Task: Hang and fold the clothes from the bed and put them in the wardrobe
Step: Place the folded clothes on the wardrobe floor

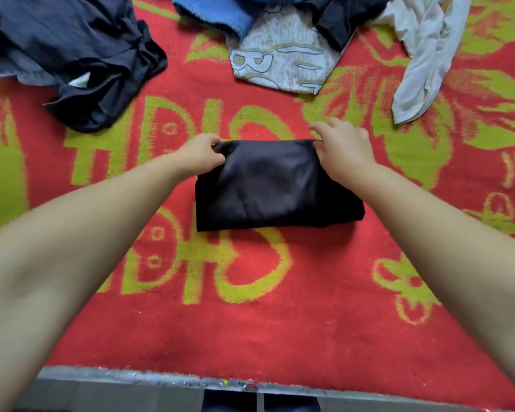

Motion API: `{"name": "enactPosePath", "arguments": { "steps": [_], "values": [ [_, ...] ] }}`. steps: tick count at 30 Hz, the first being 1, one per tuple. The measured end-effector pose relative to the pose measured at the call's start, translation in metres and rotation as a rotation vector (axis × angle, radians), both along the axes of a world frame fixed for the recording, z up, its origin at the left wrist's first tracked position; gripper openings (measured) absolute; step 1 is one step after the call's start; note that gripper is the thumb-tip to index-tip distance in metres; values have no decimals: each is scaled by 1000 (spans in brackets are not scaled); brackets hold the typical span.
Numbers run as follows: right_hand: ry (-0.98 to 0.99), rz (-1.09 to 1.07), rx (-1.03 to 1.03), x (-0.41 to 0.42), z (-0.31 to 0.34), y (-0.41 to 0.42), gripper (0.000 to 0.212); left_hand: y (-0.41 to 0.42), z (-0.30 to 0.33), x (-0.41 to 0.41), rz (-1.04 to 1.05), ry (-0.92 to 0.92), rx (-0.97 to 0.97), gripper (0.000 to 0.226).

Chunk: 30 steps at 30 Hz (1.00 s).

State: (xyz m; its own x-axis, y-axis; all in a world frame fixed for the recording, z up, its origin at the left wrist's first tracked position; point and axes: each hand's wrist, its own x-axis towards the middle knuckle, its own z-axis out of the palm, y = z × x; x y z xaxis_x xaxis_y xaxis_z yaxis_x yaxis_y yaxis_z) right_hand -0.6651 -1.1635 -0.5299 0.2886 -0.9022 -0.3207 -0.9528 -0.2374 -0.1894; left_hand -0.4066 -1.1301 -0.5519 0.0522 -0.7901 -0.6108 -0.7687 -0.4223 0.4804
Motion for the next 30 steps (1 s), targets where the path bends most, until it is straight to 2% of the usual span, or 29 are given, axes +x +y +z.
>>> {"name": "enactPosePath", "arguments": {
  "steps": [3, 6, 8, 9, 12, 16, 21, 25, 30],
  "values": [
    [85, 142, -130, 9, -11, 24, 61, 13, -16, -10, -84, -326, -268, 57],
    [56, 302, -52, 8, -19, 74, 83, 57, -24, -35, -416, -341, -470, 76],
    [97, 290, 67, -2, -22, 96, 95, 90, -29, -51, -621, -346, -371, 90],
    [140, 273, 122, -8, -26, 101, 99, 102, -33, -56, -657, -374, -271, 96],
    [245, 235, 165, -11, -37, 97, 104, 106, -43, -69, -556, -430, -103, 110],
    [262, 169, 178, 2, -39, 86, 96, 89, -40, -79, -442, -444, -125, 101],
    [271, 175, 219, 2, -8, 73, 83, 76, -6, -71, -497, -400, -82, 99],
    [261, 176, 193, 14, 50, 54, 79, 60, 53, -59, -489, -410, -129, 95],
    [279, 246, 49, 37, 148, 42, 80, 52, 150, -35, -443, -496, -237, 90]
  ]
}}
